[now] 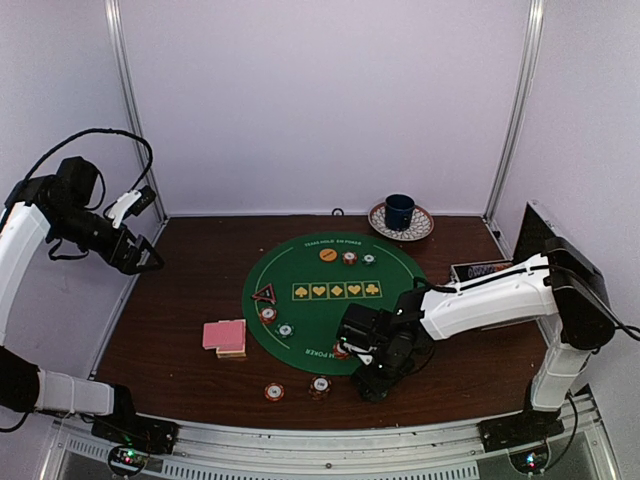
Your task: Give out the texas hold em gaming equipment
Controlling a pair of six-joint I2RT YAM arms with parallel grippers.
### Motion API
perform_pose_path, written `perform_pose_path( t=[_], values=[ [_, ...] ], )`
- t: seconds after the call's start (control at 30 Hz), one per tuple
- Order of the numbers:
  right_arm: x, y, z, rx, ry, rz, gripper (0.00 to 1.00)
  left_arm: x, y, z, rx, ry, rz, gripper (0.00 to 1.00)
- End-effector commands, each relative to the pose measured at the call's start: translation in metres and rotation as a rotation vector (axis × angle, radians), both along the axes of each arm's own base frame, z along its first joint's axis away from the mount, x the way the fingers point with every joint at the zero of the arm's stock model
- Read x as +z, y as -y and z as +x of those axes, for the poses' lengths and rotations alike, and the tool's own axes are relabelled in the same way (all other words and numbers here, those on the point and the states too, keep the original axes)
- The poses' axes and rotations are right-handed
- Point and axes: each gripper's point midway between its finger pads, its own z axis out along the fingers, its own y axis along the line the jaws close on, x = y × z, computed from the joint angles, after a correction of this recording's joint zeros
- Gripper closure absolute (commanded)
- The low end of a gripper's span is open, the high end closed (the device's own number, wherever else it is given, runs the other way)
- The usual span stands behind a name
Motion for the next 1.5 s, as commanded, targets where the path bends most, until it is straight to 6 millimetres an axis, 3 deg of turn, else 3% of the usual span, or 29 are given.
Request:
perform_pose_path(
  t=[0.0, 0.33, 0.87, 1.1, 1.33, 1.47],
  values=[
    [-0.007, 0.001, -0.002, -0.004, 0.000, -0.007, 0.31, 0.012, 0.000, 0.003, 0.002, 0.037, -0.006, 0.02],
    [0.001, 0.005, -0.004, -0.001, 0.002, -0.014, 0.50, 0.011, -0.001, 0.003, 0.003, 0.036, -0.002, 0.02],
    [0.062, 0.001, 0.009, 0.024, 0.065, 0.004, 0.63, 0.009, -0.001, 0.001, 0.000, 0.032, -0.001, 0.02],
    [0.071, 0.014, 0.046, -0.043, 0.096, -0.010, 0.64, 0.009, -0.001, 0.000, -0.001, 0.034, -0.002, 0.02],
    [0.048, 0.034, 0.099, -0.150, 0.099, -0.033, 0.66, 0.010, -0.001, -0.001, 0.000, 0.040, 0.000, 0.03],
    [0.030, 0.037, 0.120, -0.185, 0.082, -0.041, 0.67, 0.010, -0.002, 0.000, 0.001, 0.041, 0.004, 0.02]
  ],
)
